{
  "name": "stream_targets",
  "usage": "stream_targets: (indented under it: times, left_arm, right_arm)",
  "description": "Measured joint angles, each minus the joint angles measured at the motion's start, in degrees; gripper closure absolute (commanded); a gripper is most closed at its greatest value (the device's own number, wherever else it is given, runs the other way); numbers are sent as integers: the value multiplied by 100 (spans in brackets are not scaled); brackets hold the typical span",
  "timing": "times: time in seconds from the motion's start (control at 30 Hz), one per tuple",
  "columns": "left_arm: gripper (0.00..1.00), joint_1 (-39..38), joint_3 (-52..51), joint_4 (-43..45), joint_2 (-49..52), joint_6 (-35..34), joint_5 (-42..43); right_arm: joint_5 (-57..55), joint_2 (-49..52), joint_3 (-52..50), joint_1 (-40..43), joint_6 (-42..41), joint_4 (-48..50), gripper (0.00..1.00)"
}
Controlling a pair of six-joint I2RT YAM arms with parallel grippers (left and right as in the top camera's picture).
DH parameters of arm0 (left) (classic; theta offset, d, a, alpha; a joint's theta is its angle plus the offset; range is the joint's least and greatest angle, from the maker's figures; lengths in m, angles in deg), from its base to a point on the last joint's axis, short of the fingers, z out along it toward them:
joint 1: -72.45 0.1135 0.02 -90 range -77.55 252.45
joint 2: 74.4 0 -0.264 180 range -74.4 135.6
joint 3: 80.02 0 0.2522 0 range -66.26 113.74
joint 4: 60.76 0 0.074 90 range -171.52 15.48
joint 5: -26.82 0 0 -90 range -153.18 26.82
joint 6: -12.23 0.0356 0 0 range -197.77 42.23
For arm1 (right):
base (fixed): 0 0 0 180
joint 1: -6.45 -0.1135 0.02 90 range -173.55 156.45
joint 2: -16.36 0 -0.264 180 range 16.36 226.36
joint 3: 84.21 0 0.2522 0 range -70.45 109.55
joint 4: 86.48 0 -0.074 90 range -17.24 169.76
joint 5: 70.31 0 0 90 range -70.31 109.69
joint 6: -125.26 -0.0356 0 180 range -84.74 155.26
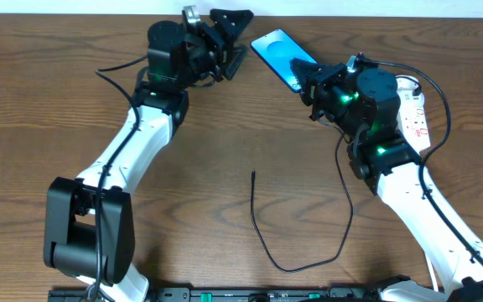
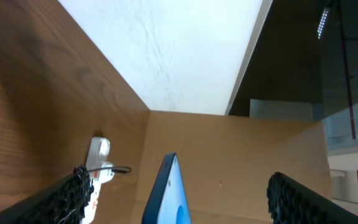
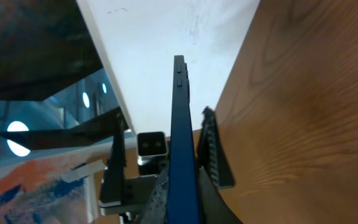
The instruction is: Plug charger to phone and switch on socket
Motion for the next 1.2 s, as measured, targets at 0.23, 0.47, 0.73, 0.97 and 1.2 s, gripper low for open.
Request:
stream_targets:
  times: [0.23,0.47,0.73,0.97,1.2]
  left_arm:
    - [26,-79,0,0,0,-304,11]
    - [25,-79,0,0,0,-481,304]
    - [25,-153,0,0,0,-485,326]
    - [32,-212,0,0,0,-485,417]
    - [38,-212,0,0,0,-507,455]
  right_arm:
    - [-129,0,0,-22,-109,118,99]
    - [-70,0,0,-66,-219,127,99]
    - [-4,0,0,-385,-289,227,99]
    - [127,0,0,-396,-304,232,99]
    - [149,0,0,-439,-304,210,99]
